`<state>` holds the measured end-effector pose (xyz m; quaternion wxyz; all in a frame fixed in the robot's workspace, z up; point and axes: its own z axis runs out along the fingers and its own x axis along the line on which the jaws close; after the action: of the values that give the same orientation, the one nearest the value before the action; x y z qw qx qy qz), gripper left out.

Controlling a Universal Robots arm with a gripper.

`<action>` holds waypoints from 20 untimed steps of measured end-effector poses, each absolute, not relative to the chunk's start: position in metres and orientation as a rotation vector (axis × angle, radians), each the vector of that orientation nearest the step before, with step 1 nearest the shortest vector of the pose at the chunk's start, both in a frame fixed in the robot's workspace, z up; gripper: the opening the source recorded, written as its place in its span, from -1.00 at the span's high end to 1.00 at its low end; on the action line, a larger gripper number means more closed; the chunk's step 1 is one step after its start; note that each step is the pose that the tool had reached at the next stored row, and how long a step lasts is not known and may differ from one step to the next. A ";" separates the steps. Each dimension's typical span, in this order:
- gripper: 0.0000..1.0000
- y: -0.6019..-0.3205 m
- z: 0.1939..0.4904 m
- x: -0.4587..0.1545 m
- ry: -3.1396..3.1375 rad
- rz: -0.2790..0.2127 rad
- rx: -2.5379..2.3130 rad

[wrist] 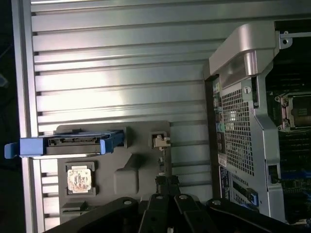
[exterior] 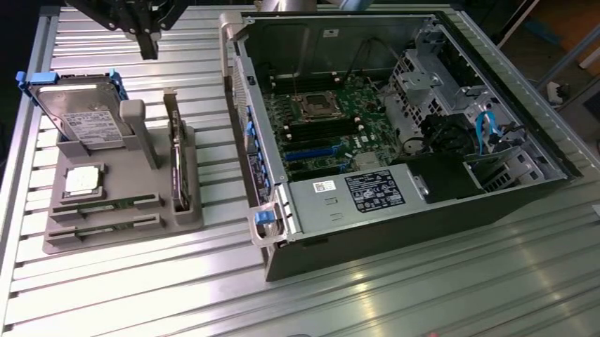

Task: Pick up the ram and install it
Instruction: 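Reach for the ram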

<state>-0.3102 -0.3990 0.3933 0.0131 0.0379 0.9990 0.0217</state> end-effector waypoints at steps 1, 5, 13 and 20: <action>0.79 -0.399 0.393 -0.313 3.113 0.068 0.118; 0.79 -0.399 0.393 -0.325 3.113 0.068 0.118; 0.79 -0.399 0.393 -0.348 3.113 0.068 0.118; 0.79 -0.399 0.393 -0.359 3.113 0.068 0.118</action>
<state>-0.3589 -0.3989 0.3933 0.0130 0.0379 0.9990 0.0217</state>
